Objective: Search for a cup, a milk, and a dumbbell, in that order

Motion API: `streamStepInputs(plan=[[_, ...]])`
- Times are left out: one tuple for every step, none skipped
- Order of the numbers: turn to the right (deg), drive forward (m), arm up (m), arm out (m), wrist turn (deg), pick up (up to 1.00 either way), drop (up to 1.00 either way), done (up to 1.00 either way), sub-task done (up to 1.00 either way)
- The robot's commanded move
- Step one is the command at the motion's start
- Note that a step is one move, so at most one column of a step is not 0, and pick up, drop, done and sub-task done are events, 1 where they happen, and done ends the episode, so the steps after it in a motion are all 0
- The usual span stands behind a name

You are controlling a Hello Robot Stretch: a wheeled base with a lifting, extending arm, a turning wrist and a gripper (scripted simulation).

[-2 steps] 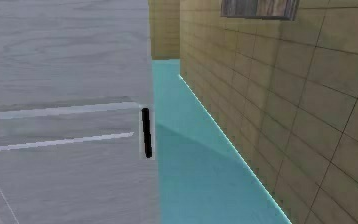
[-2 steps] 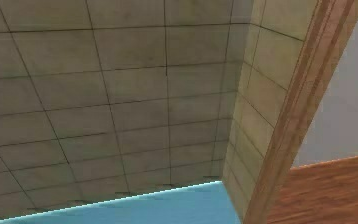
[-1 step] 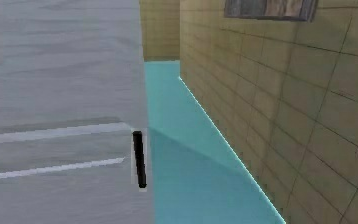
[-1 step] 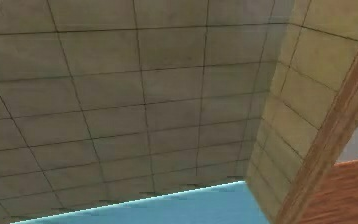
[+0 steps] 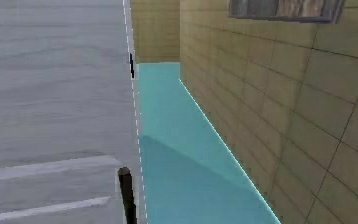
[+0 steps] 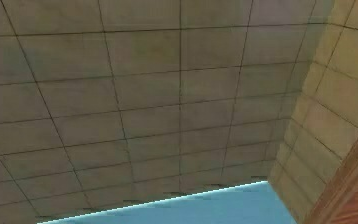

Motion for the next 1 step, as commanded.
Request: streamStepInputs(plan=[[33.0, 0.00, 0.00, 0.00, 0.0, 0.00, 0.00, 0.00, 0.00]])
